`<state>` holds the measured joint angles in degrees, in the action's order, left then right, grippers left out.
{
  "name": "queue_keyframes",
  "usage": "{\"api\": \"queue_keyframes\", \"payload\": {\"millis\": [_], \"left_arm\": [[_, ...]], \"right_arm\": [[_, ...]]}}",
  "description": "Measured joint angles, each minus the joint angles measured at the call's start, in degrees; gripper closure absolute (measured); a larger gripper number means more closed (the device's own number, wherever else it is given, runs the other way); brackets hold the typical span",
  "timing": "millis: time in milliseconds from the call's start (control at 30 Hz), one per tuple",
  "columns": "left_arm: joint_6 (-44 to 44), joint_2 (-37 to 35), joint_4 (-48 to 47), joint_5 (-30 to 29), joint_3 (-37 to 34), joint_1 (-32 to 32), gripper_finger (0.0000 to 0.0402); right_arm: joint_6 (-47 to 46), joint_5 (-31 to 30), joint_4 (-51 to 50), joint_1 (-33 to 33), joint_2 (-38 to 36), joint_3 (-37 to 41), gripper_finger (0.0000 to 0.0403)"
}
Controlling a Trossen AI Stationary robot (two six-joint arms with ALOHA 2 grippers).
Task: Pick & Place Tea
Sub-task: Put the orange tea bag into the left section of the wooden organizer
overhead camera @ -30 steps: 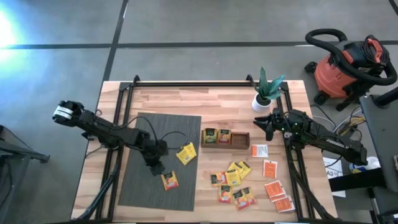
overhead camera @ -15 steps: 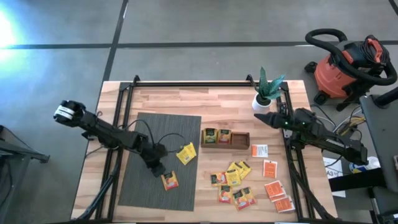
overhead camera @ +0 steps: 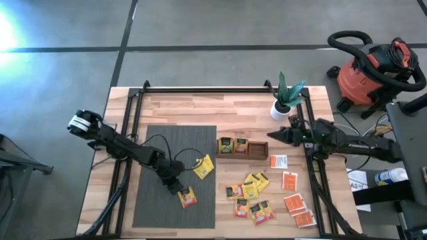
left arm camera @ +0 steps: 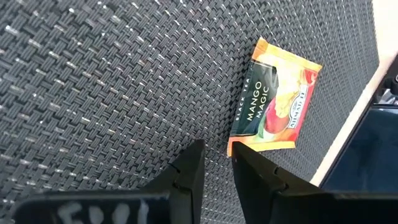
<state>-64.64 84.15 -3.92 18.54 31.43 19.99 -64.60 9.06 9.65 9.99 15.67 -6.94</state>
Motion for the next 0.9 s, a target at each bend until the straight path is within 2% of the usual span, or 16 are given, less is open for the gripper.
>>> {"api": "queue_keyframes", "payload": {"millis": [200,467,700,900], "left_arm": [[-0.1,2.5,-0.1,-0.6,1.0,0.0,0.0317],[0.5,1.6,-2.3,-3.4,0.8,-1.3,0.0317],[0.0,-1.1,-4.7,-5.4,0.7,-1.6,0.0317],[-1.9,-3.3,-5.5,-9.8,0.6,-1.8,0.0317]], "right_arm": [[-2.7,0.0,1.2,-4.2,11.5,-0.6,0.0277],[1.9,-0.1,16.6,-8.2,27.3,-6.5,0.0275],[4.9,4.4,15.5,-10.8,40.7,-14.6,0.0275],[13.8,4.4,6.0,-13.2,53.6,-25.5,0.0296]]}}
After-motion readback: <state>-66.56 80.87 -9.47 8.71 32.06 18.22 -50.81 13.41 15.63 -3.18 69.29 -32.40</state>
